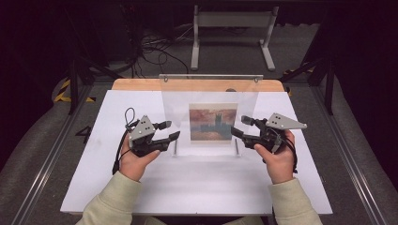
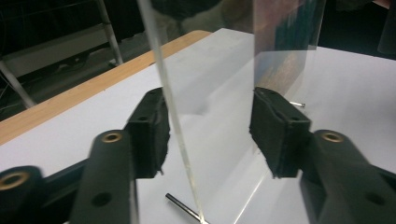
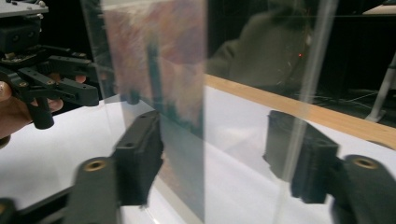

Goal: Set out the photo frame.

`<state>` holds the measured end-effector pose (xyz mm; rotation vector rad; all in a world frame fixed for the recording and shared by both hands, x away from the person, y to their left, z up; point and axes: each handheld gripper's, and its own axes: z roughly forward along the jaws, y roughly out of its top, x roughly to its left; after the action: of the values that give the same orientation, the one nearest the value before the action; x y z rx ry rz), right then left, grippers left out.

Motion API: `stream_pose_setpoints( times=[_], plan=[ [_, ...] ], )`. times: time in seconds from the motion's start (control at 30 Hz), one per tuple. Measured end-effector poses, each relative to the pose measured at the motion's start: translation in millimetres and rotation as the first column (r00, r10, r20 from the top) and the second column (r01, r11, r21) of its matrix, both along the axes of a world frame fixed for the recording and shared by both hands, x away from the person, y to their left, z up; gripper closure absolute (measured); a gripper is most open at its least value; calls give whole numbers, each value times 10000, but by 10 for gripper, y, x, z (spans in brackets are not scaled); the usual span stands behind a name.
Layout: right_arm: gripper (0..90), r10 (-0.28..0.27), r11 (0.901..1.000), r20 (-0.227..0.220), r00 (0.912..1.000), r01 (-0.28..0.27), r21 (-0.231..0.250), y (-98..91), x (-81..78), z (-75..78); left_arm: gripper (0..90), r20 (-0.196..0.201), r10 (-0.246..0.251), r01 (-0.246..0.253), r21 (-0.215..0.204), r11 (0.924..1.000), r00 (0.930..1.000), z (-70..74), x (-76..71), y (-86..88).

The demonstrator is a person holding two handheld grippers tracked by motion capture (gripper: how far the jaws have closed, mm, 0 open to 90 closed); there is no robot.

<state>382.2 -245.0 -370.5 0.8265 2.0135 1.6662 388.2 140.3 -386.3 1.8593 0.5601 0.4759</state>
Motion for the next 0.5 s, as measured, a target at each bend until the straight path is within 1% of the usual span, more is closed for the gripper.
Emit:
stream_pose_setpoints(
  times=[0.03, 0.07, 0.17, 0.2, 0.3, 0.4, 0.5],
  plan=[
    [271, -105, 9999, 38, 9999, 105, -65, 7, 9, -12, 429, -42, 42, -42, -15, 10000, 10000, -7, 3, -2],
    [271, -105, 9999, 38, 9999, 105, -65, 7, 9, -12, 415, -42, 42, -42, -15, 10000, 10000, -7, 3, -2],
    [254, -226, 9997, -25, 9997, 226, 42, 4, 35, -42, 392, -163, 6, -8, -83, 10000, 9999, -22, 16, 18],
    [246, -269, 9996, -55, 9996, 269, 5, -2, 42, -48, 383, -193, 23, -26, -146, 9999, 9998, -27, 16, 20],
    [240, -306, 9995, -93, 9995, 306, -43, -12, 53, -57, 344, -203, 30, -33, -141, 9999, 9998, -31, 16, 32],
    [222, -384, 9990, -97, 9992, 381, -236, -19, 50, -45, 300, -232, 115, -121, -252, 9996, 9997, -25, -1, 60],
    [205, -471, 9979, 39, 9989, 472, -441, -34, 25, -10, 266, -184, 211, -218, -383, 9990, 9996, -4, -32, 103]
  ],
)
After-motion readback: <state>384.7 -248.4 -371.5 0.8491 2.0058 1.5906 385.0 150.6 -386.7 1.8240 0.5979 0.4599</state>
